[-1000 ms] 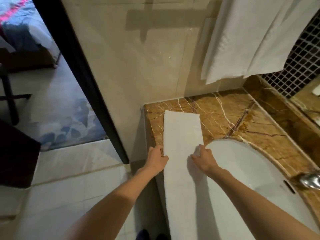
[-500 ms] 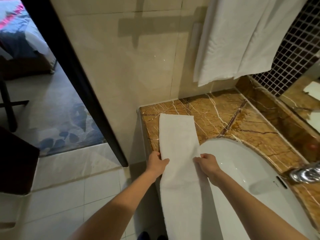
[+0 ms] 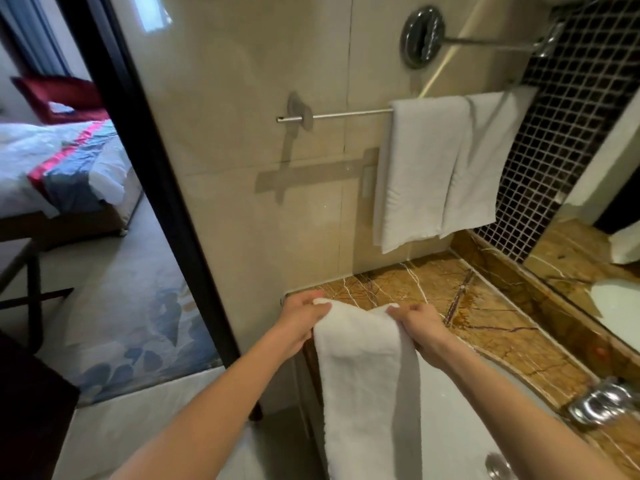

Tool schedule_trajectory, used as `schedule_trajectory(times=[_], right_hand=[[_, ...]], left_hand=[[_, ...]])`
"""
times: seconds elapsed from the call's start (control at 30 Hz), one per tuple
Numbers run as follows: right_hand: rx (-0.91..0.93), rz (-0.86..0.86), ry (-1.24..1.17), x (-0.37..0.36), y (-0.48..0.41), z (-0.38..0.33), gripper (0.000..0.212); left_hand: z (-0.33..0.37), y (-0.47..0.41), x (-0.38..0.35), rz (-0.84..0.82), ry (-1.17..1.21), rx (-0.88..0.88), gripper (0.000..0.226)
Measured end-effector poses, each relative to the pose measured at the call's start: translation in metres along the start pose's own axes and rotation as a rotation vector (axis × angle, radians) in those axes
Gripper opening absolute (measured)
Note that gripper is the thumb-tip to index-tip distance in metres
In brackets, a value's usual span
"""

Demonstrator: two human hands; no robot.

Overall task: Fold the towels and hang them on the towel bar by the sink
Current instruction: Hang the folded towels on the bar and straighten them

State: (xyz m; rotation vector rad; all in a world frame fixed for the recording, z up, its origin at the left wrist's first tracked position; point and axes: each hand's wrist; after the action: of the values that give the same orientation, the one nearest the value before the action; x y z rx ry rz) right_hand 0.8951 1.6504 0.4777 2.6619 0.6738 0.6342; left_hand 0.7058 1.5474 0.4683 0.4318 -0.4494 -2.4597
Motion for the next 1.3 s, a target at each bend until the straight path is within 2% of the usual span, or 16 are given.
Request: schedule_trajectory(times=[0.03,0.17,0.37,0.47,0.57,0.83,1.3], right_hand=[[0.019,0.000,-0.010,0.003,0.003,-0.013,0.016],[0.117,0.094,-0.068,0.014,0.014,-0.071,0.039],[0.220,0.053,-0.126,0.037,0.036,-0.145,0.010],[0.308,0.091,-0.135,0.048,0.047,-0.177,0.026],[0.381,0.109,-0.187,0.060,0.062,-0.210,0.038],[0.607,0.246,-0.211,0.099,0.104,-0.299,0.040],[0.909,0.402,-0.252,0.138,0.117,-0.401,0.041]], left_hand=[[0.015,0.003,0.000,-0.029,-0.005,-0.028,0.040],[0.072,0.010,-0.003,-0.148,-0.039,-0.153,0.061],[0.148,0.029,-0.005,-0.309,-0.171,-0.363,0.083],[0.179,0.041,-0.008,-0.281,-0.268,-0.480,0.080],[0.210,0.052,-0.015,-0.253,-0.237,-0.563,0.068],[0.290,0.086,-0.052,-0.307,-0.100,-0.661,0.059],[0.395,0.101,-0.095,-0.345,-0.125,-0.923,0.078]])
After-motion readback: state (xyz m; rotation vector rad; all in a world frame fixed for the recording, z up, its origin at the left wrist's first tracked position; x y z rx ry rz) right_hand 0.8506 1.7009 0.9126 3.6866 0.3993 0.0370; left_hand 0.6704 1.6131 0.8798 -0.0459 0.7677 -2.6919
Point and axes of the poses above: each hand's wrist, its own y-axis away from the middle knuckle, its own x-axis out of the back of the hand, z = x × y, and after that the axes turned 7 degrees about y, right-handed
